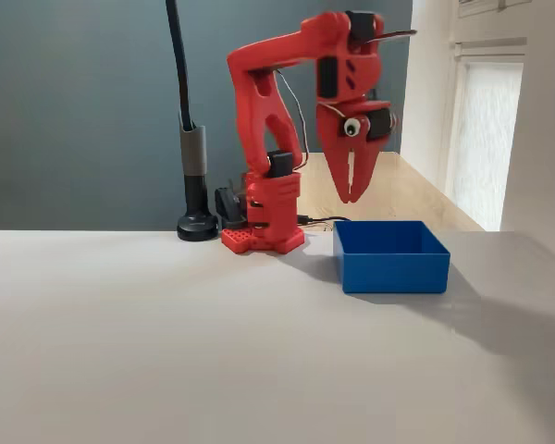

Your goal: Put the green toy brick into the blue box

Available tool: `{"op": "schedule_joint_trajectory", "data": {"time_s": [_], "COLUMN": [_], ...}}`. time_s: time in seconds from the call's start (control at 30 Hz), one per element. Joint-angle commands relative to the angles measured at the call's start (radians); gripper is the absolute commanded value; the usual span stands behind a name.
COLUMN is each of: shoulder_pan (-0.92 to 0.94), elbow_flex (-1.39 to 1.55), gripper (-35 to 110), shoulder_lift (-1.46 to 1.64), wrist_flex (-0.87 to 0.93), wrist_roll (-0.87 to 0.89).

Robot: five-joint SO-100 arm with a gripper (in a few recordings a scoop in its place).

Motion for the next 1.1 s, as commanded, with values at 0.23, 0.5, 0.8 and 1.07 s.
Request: {"op": "schedule_joint_trajectory", "data": {"time_s": [0.23, 0.5, 0.8, 1.07], "shoulder_pan": [0.35, 0.48, 0.508, 0.508], "elbow_flex": [-0.018, 0.064, 0.506, 0.839], "gripper": [0, 0, 0, 0], "shoulder_lift": [0.067, 0.115, 0.563, 0.979], "wrist_flex": [-0.13, -0.255, -0.426, -0.431], "wrist_roll": [-0.021, -0.025, -0.078, -0.083]}}
